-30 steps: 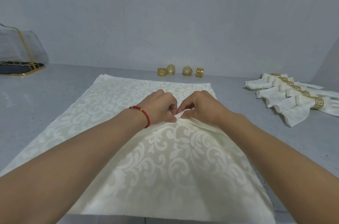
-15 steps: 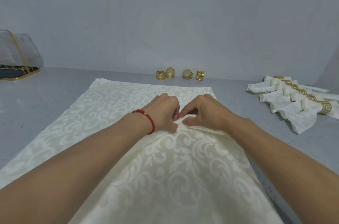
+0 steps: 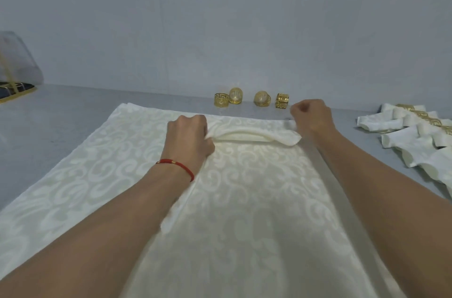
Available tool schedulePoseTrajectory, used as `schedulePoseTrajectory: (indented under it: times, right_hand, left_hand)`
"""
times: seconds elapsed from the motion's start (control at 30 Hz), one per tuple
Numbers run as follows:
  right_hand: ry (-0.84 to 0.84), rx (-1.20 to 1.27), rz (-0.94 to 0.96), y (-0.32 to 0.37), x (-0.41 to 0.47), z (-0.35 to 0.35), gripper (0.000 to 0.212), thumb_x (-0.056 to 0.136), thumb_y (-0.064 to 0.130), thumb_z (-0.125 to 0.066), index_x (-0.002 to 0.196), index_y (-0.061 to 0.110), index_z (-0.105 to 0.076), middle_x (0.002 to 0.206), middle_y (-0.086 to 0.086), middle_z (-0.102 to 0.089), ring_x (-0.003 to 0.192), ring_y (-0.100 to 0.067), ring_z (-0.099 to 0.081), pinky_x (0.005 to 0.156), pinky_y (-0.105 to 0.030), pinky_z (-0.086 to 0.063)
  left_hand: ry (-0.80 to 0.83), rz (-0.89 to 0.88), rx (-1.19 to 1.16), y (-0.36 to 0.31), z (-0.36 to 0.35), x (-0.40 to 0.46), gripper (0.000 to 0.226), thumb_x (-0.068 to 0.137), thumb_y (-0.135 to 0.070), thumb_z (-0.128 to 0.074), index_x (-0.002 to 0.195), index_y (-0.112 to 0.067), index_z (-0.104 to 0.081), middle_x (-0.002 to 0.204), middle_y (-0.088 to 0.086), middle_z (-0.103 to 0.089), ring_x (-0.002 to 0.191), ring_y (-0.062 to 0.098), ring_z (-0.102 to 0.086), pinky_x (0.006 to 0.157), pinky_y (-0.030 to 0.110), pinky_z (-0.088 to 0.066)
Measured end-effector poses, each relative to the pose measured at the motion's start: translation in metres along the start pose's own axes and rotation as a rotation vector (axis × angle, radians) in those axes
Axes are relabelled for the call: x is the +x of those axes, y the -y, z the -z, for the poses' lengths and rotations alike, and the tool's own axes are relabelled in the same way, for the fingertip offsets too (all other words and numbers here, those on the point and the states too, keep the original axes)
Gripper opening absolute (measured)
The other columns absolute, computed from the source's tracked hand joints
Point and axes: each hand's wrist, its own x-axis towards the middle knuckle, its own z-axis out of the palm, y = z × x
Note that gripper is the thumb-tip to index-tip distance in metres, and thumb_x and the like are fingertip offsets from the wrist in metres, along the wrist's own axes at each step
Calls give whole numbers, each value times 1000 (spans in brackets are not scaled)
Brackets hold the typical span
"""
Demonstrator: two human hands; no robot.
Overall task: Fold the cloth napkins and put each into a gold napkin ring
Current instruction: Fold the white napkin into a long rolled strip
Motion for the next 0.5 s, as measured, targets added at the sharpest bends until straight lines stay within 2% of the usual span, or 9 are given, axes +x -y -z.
schedulePoseTrajectory:
  times: [0.13, 0.23, 0.3, 0.37, 0.43, 0.47, 0.5]
  right_hand:
    - [-8, -98, -38, -23, 54, -23, 19, 94, 21, -59, 95, 9, -74, 101, -12, -75, 102, -31, -67, 86, -32, -52]
    - [-36, -110, -108, -24, 84, -38, 34, 90, 42, -61, 98, 10, -71, 101, -14, -72, 103, -35, -65, 94, -44, -54]
    - [-51, -123, -171, -19, 96, -48, 40, 91, 49, -59, 104, 13, -68, 107, -11, -69, 108, -36, -61, 98, -44, -49]
    - [-68, -139, -210, -16, 104, -59, 34, 94, 45, -60, 108, 15, -66, 109, -9, -65, 112, -35, -58, 99, -44, -41]
    - [-75, -94, -217, -14, 107, -63, 22, 90, 37, -66, 98, 16, -67, 104, -7, -66, 109, -34, -60, 100, -44, -43]
    - [-82, -65, -213, -15, 108, -65, 15, 87, 33, -67, 87, 18, -66, 97, -6, -67, 103, -33, -62, 98, -44, -45]
    - [-93, -37, -208, -12, 104, -63, 17, 86, 30, -68, 75, 20, -61, 88, -3, -65, 95, -31, -63, 95, -42, -45]
  left_hand:
    - [-93, 4, 60, 7, -16, 6, 15, 76, -21, -71, 82, -12, -61, 73, 6, -64, 75, 31, -56, 77, 37, -41]
    - [-149, 20, 92, 8, -22, 4, 15, 76, -24, -70, 82, -14, -59, 71, 4, -62, 73, 30, -54, 71, 34, -31]
    - [-166, 14, 107, 8, -22, 4, 15, 78, -27, -69, 83, -17, -60, 71, 3, -63, 74, 29, -54, 70, 32, -27]
    - [-159, 10, 122, 9, -22, 4, 15, 79, -30, -68, 85, -18, -61, 73, 1, -63, 74, 27, -54, 68, 31, -26]
    - [-162, 8, 126, 8, -23, 4, 15, 80, -30, -67, 86, -18, -60, 74, 1, -64, 73, 26, -53, 68, 31, -24]
    - [-159, 11, 125, 8, -22, 4, 15, 80, -29, -67, 86, -18, -60, 74, 2, -64, 73, 27, -54, 68, 31, -24]
    - [-164, 12, 124, 9, -22, 4, 14, 80, -28, -67, 86, -17, -60, 74, 2, -64, 73, 28, -54, 68, 31, -24]
